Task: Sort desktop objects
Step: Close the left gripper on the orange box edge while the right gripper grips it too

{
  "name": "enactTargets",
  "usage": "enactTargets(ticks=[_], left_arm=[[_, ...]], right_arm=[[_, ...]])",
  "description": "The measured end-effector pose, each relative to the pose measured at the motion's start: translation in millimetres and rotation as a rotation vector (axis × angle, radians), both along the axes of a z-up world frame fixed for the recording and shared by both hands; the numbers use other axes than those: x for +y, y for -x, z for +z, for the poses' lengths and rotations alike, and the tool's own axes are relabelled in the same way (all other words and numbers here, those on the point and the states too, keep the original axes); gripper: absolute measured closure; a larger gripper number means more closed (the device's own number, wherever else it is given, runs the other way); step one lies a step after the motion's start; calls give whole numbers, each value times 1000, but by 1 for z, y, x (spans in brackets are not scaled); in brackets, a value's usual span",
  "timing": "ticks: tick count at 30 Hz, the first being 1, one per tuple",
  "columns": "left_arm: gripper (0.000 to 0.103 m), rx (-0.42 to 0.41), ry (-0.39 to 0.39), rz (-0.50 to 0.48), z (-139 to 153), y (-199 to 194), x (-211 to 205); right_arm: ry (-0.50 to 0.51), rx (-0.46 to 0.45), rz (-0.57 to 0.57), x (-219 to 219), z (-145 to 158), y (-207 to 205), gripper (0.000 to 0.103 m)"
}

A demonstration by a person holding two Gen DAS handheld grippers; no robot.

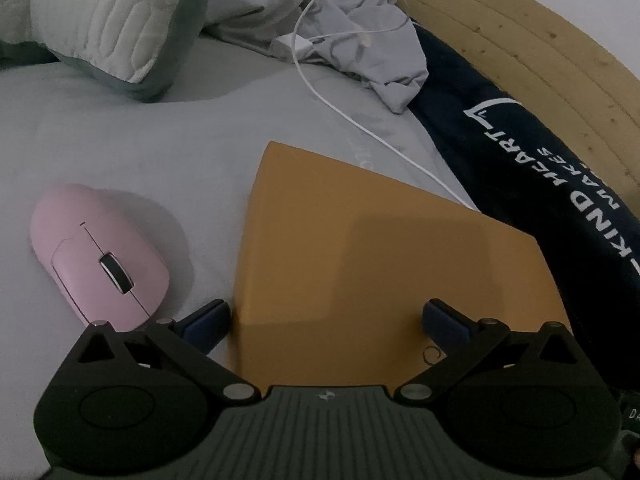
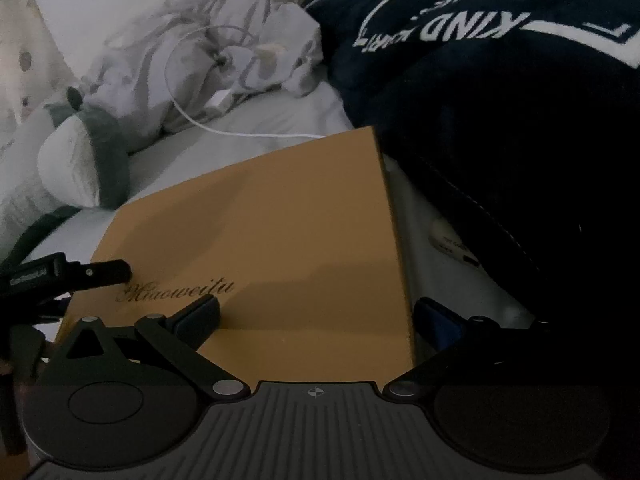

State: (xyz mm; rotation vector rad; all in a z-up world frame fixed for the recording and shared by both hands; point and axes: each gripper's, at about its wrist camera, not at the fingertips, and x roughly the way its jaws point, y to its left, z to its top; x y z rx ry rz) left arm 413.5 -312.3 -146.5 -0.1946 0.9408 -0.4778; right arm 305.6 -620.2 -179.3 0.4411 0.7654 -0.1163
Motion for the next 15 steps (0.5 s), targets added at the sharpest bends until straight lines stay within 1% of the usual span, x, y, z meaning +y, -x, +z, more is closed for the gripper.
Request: enactTargets(ticks=[5, 9, 15], left_arm=[[0, -19, -58, 0, 8, 5, -11], [0, -15, -40, 44, 20, 9, -7], [0, -61, -53, 33, 44, 20, -3]], right_arm=[[55, 41, 15, 9, 10, -5, 0], [77, 66, 24, 15, 18, -5, 0], [80, 48, 34, 20, 38, 7, 0]])
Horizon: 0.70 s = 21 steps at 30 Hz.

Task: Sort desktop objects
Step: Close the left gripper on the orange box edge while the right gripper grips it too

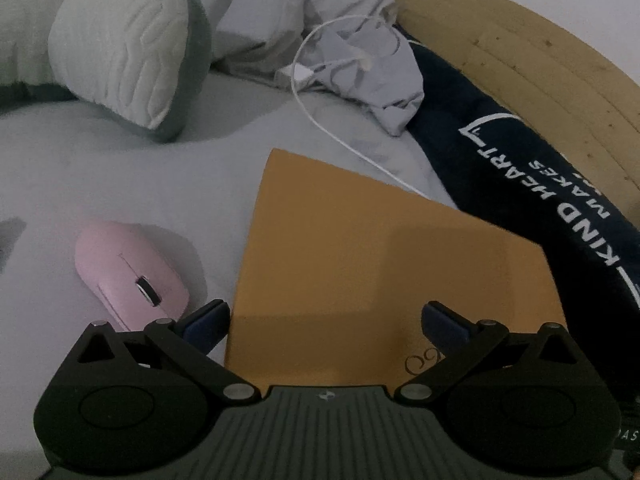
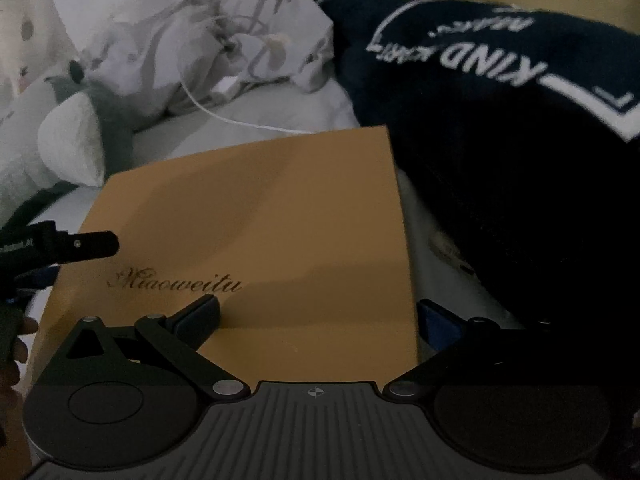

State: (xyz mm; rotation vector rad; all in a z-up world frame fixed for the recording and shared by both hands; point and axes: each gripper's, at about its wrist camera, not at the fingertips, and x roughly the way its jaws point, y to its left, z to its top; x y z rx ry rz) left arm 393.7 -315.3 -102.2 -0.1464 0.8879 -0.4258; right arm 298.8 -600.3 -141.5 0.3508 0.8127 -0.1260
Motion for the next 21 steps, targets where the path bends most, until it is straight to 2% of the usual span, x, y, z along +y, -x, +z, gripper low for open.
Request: enactTargets(ticks=[21], left_arm=[[0, -118, 45, 27, 87, 50, 37]], right_arm=[[78, -91, 37, 37, 107, 36, 0]])
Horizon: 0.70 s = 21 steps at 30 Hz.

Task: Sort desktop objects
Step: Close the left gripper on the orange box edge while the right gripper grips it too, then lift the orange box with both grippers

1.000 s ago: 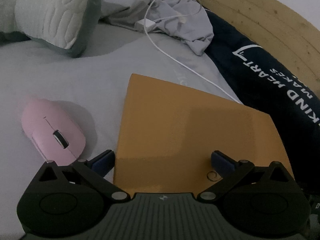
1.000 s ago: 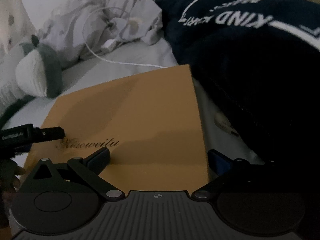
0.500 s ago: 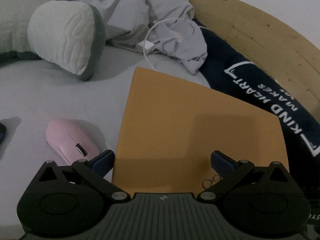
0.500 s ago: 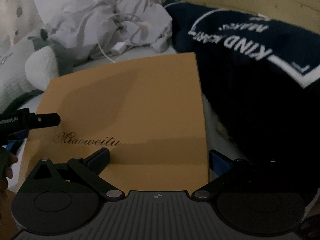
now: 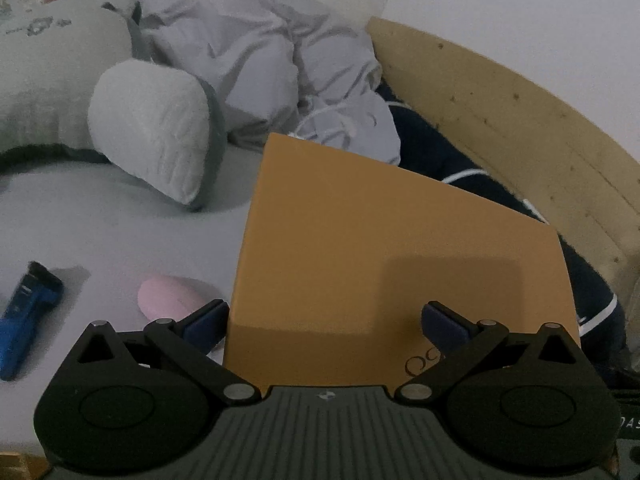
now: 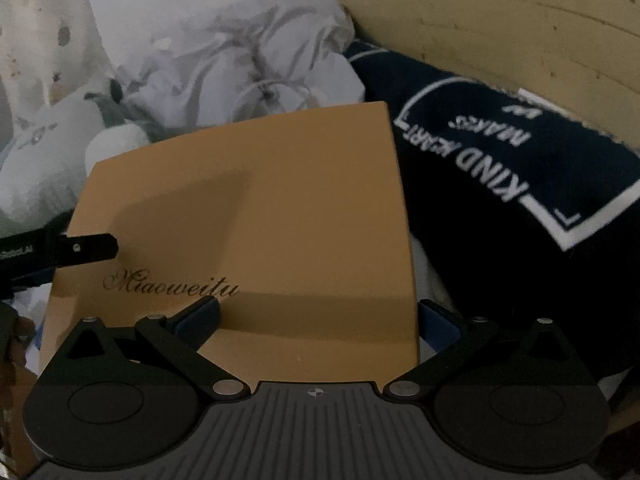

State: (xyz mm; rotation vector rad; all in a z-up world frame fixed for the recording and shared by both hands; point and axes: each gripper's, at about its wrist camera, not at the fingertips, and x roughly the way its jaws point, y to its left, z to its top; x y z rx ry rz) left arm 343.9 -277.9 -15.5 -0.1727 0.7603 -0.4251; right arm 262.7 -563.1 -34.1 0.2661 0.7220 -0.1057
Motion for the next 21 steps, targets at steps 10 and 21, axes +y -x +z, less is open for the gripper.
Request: enactTargets(ticks=[10, 21], left_arm=[[0, -63, 37, 63, 50, 28, 38], [0, -130, 0, 127, 108, 68, 88]], right_arm=[[22, -53, 53, 36, 60, 16, 0], [32, -97, 153, 88, 124, 37, 0]])
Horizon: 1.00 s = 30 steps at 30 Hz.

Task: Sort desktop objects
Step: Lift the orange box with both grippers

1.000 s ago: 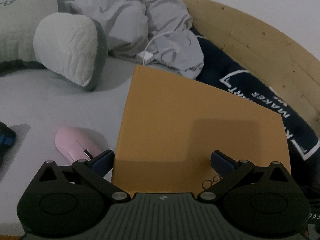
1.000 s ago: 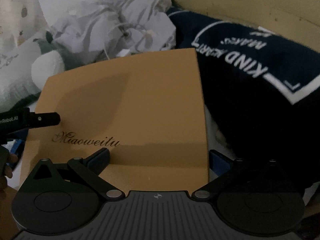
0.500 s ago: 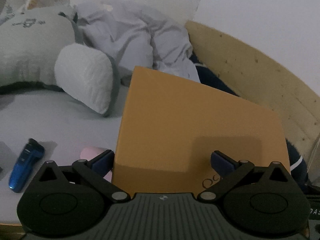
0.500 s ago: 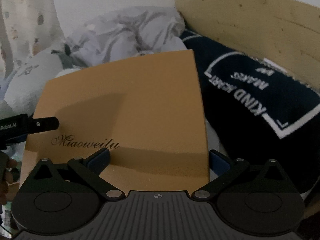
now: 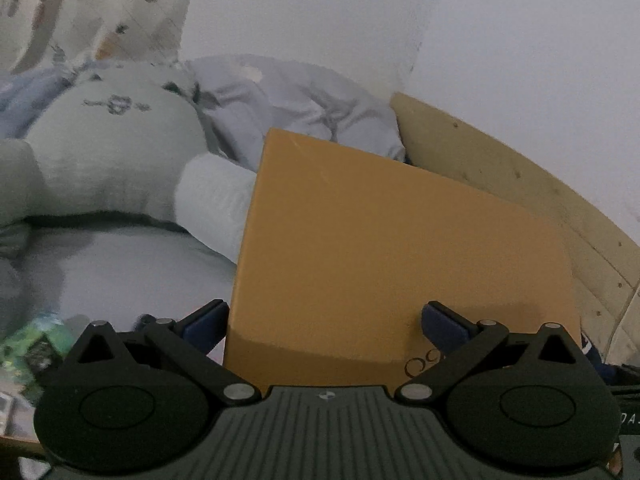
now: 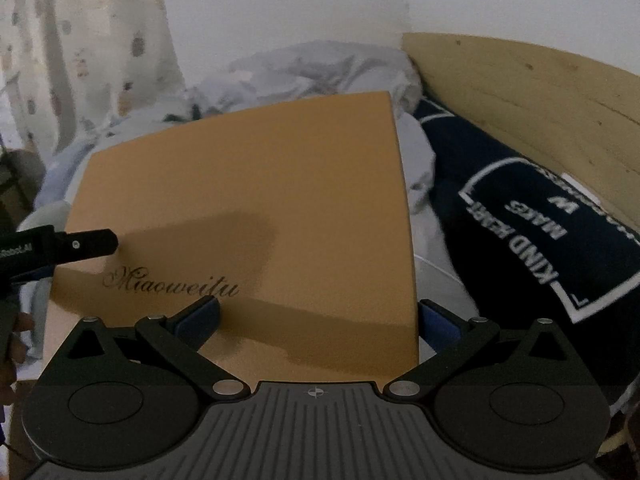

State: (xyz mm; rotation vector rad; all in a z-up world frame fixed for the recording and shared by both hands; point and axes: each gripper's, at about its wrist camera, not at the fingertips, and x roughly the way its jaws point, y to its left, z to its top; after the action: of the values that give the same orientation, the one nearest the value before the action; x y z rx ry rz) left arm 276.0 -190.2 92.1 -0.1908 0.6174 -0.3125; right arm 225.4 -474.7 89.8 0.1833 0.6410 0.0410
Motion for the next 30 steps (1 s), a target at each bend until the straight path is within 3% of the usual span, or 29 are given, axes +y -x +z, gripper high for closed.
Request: enactTargets(ticks=[9, 19, 30], left_arm=[[0, -29, -16, 96, 21, 48, 57], [0, 5, -31, 195, 15, 82, 115], [0, 13, -35, 252, 24, 132, 151]], right_arm=[[-6, -27, 104, 61, 28, 20, 0], [-21, -4, 224, 122, 30, 37, 0], [-10, 0, 317, 168, 38, 71, 0]])
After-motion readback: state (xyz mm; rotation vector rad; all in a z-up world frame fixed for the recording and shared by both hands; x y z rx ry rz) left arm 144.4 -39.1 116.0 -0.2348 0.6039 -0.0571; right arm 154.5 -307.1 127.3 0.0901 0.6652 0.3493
